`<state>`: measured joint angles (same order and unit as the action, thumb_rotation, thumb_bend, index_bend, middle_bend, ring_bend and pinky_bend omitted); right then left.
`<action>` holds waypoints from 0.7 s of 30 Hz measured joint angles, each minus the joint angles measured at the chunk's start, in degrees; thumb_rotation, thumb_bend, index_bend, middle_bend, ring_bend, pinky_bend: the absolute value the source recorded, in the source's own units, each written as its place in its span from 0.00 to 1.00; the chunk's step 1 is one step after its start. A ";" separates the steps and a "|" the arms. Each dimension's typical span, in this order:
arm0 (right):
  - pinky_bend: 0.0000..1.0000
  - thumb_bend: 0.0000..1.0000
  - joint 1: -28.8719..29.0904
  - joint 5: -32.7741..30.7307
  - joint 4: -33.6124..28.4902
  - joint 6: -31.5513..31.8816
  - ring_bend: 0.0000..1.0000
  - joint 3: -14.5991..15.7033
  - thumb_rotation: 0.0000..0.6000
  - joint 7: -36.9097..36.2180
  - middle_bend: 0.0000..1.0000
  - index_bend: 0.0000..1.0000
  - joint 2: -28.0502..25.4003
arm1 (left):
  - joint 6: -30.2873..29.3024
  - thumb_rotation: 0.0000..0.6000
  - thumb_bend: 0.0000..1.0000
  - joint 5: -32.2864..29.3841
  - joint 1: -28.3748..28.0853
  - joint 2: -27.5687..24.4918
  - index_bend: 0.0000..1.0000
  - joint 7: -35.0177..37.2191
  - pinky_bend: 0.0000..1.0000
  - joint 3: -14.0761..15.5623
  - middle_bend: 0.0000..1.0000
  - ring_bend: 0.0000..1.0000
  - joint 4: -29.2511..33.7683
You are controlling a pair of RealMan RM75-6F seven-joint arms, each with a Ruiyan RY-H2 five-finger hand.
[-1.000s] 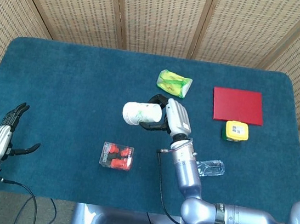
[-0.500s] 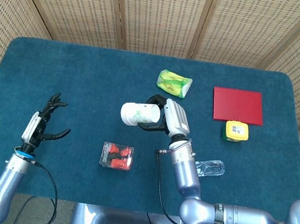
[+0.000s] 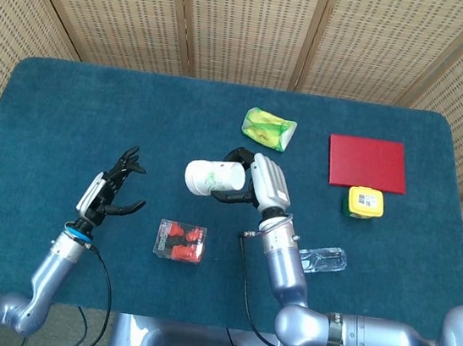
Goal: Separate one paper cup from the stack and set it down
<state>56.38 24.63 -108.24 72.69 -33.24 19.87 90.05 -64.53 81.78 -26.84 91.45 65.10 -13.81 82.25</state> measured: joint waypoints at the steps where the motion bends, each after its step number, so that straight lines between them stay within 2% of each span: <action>1: 0.74 0.19 0.06 -0.02 0.16 -0.01 0.51 0.01 1.00 -0.02 0.65 0.78 0.06 | 0.29 1.00 0.22 -0.15 -0.29 0.25 0.38 0.18 0.00 0.01 0.00 0.00 -0.15; 12: 0.74 0.19 1.54 -0.37 3.28 -0.57 0.51 0.32 1.00 -0.07 0.65 0.78 2.06 | 0.64 1.00 0.22 -0.16 -1.56 0.95 0.40 0.91 0.00 0.34 0.00 0.00 -1.65; 21: 0.74 0.19 3.95 -0.71 6.16 -0.62 0.51 0.27 1.00 0.97 0.65 0.78 5.04 | 2.48 1.00 0.22 -2.27 -3.27 2.77 0.45 3.89 0.00 -1.08 0.00 0.00 -2.94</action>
<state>60.33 23.92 -102.08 72.07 -32.97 20.84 95.10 -62.05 79.51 -30.11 94.22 68.98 -14.89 79.31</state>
